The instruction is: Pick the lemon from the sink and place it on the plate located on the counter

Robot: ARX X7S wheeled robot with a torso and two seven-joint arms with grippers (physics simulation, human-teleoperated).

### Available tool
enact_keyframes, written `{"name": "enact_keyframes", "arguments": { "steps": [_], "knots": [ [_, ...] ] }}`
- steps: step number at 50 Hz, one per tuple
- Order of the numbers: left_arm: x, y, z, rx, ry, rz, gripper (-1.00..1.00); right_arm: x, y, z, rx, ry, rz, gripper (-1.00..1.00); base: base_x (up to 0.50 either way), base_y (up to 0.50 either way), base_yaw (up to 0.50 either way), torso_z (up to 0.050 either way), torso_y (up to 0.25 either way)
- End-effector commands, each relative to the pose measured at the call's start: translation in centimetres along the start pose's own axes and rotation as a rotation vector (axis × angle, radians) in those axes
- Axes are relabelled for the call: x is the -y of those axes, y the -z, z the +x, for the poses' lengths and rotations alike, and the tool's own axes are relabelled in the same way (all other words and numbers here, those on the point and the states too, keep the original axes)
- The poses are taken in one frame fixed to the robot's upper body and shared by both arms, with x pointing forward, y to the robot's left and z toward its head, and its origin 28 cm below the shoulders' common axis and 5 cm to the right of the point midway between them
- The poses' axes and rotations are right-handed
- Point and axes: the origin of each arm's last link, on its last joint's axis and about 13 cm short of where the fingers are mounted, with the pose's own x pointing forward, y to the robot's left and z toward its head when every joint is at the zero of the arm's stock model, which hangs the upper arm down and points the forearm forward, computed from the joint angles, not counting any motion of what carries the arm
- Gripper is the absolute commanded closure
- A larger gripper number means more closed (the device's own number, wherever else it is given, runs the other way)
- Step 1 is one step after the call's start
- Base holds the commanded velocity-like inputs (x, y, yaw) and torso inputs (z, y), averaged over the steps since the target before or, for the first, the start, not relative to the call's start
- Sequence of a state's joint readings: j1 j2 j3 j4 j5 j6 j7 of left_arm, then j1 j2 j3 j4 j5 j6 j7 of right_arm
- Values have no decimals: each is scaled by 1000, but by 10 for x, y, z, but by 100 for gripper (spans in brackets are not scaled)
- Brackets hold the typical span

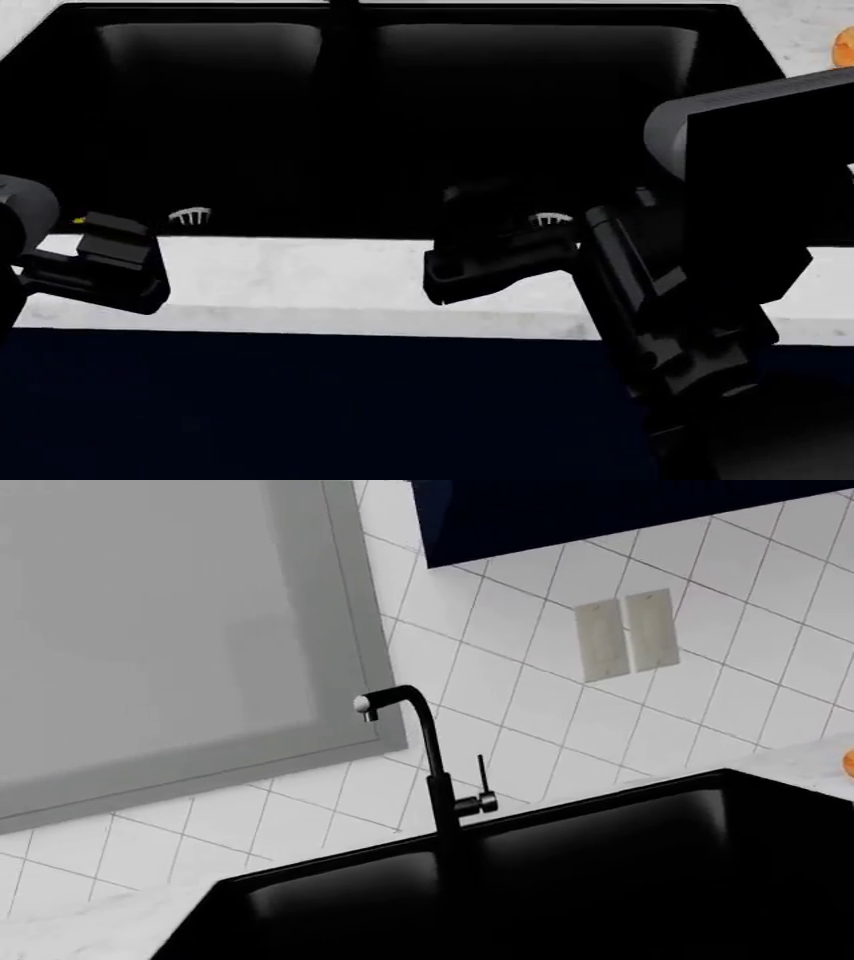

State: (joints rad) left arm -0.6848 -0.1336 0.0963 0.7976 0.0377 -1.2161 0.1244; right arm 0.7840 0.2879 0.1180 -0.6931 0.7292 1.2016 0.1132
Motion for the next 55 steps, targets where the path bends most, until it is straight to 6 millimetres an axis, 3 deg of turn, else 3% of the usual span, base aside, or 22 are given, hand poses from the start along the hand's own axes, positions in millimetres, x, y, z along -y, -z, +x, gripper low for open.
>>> {"name": "enact_keyframes", "arguments": {
  "steps": [1,27,37,55],
  "knots": [
    [3,5,1,-3,-14,5,-100,-2,7,-2,-11,5,5,-100,20,500,0,0,0],
    [3,4,0,-1,-19,18,-100,-2,6,-4,-13,6,6,-100,20,500,0,0,0],
    [4,2,0,1,-16,22,-100,-2,4,-6,-12,7,7,-100,0,0,0,0,0],
    [4,-1,0,7,-11,25,-100,-1,2,-7,-5,24,-8,-100,500,181,0,0,0]
  ]
}}
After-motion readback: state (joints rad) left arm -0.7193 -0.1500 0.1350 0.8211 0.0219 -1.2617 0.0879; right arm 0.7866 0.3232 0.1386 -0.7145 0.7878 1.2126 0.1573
